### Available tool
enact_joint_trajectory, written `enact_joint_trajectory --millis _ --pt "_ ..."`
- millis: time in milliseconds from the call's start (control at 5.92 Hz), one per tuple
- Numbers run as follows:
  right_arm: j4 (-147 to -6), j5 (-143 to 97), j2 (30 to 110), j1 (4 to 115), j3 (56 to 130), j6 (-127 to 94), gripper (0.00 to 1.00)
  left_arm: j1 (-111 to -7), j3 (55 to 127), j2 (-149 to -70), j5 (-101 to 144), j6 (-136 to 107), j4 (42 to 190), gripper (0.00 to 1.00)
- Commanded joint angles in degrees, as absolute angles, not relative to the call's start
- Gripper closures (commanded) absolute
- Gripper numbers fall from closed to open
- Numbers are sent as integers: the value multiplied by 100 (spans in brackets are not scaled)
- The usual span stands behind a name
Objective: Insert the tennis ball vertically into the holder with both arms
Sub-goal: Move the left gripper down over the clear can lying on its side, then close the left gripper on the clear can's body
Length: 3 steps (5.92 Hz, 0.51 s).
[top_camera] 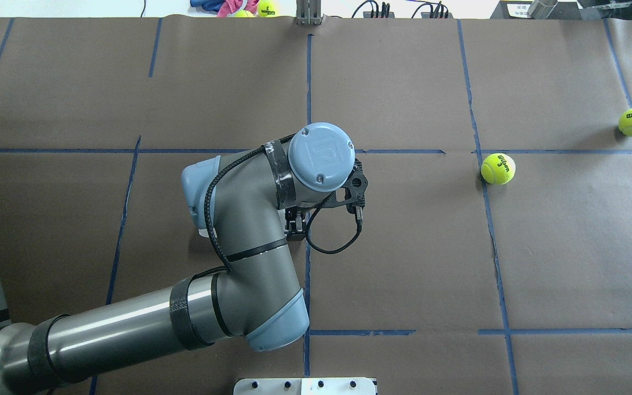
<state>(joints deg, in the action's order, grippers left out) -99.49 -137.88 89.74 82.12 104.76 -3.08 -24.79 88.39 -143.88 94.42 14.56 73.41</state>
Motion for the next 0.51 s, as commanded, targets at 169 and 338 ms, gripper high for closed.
enact_joint_trajectory --millis 169,338 --pt "-9949 -13790 8974 8174 10485 -308 0 -2321 8623 -14414 9325 1275 7382 0" --pt "-9941 -13790 8974 8156 10485 -308 0 -2303 8518 -14414 9334 1240 7409 0"
